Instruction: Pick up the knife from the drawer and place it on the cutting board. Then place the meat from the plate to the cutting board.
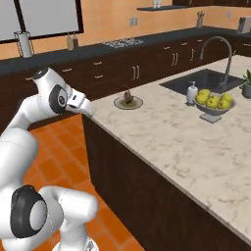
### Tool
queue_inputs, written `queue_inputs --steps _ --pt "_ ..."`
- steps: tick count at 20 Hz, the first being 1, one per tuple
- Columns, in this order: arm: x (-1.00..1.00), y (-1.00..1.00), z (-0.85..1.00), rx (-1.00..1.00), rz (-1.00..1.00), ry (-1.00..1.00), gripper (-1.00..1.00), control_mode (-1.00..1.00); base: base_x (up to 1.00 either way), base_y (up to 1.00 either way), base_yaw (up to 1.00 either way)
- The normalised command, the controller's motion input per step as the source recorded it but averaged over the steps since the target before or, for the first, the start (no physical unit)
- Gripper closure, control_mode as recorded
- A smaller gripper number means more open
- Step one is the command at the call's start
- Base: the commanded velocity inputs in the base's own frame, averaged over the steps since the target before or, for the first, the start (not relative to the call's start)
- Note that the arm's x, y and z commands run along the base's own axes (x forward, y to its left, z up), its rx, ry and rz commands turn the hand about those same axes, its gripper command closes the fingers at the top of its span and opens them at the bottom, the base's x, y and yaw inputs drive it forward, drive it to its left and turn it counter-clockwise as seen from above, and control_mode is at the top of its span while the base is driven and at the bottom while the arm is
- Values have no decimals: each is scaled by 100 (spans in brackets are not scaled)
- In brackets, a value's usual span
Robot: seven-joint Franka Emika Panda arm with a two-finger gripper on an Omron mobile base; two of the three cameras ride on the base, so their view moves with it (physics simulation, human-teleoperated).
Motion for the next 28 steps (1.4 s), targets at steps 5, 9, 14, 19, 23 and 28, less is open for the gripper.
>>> queue_inputs --steps 5,9,14,19,23,28 --pt "0 0 0 0 0 0 -100 100 78 87 -42" --pt "0 0 0 0 0 0 -100 100 82 62 -39" --pt "0 0 0 0 0 0 -100 100 69 35 -41" --pt "0 0 0 0 0 0 -100 100 46 41 -38" --pt "0 0 0 0 0 0 -100 100 66 36 -34" --pt "0 0 0 0 0 0 -100 100 59 36 -29"
